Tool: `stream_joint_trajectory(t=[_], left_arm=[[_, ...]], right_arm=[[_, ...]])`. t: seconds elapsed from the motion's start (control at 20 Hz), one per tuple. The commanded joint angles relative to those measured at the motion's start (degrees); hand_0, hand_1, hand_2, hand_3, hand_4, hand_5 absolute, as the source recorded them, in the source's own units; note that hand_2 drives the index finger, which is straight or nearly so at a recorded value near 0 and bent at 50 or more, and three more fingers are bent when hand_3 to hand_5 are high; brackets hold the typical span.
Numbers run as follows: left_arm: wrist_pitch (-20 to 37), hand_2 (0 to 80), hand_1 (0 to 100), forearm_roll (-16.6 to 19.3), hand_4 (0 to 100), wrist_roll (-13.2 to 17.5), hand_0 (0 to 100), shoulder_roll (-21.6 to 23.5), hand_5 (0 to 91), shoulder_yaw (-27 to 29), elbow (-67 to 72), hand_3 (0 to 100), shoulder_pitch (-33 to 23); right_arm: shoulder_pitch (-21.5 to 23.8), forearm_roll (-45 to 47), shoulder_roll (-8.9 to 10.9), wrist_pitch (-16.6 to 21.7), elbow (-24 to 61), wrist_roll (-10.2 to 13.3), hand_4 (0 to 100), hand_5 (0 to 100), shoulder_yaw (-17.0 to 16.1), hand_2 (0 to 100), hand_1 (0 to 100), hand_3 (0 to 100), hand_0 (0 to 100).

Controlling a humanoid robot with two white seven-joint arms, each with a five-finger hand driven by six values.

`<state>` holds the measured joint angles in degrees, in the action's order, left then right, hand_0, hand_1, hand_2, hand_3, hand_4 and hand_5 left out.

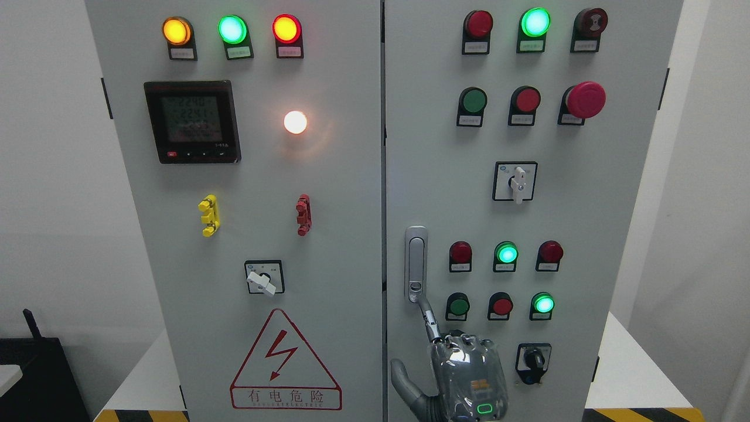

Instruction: Release door handle

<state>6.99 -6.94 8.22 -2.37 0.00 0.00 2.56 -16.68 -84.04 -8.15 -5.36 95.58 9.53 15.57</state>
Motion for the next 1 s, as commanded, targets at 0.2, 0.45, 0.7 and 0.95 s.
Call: stream_joint_trajectory(t=[0.2, 0.45, 0.7, 0.95], left_arm=[[0.0, 0.0, 39, 0.0, 0, 0.0, 12, 0.0, 0.0, 0.6, 1.0, 0, 0.0], [0.0, 0.0, 39, 0.0, 0, 0.0, 12, 0.0, 0.0, 0.6, 1.0, 0, 0.0], [0.0, 0.0, 39, 0.0, 0, 0.0, 12, 0.0, 0.0, 0.6, 1.0, 0, 0.0], [0.0, 0.0, 39, 0.0, 0, 0.0, 12, 0.0, 0.0, 0.6, 1.0, 0, 0.0]], right_arm=[[-0.3, 0.0, -0.02, 0.0, -0.7, -0.6, 88, 95, -0.1, 0, 19, 96, 37], [-0.3, 0.1, -0.02, -0.1, -1.0, -0.7, 88, 95, -0.1, 0, 19, 96, 38], [-0.4, 0.2, -0.02, -0.1, -1.5, -2.1, 88, 95, -0.1, 0, 19, 97, 38], [-0.4, 0.2, -0.02, -0.1, -1.8, -2.2, 88, 95, -0.1, 0, 19, 97, 38]])
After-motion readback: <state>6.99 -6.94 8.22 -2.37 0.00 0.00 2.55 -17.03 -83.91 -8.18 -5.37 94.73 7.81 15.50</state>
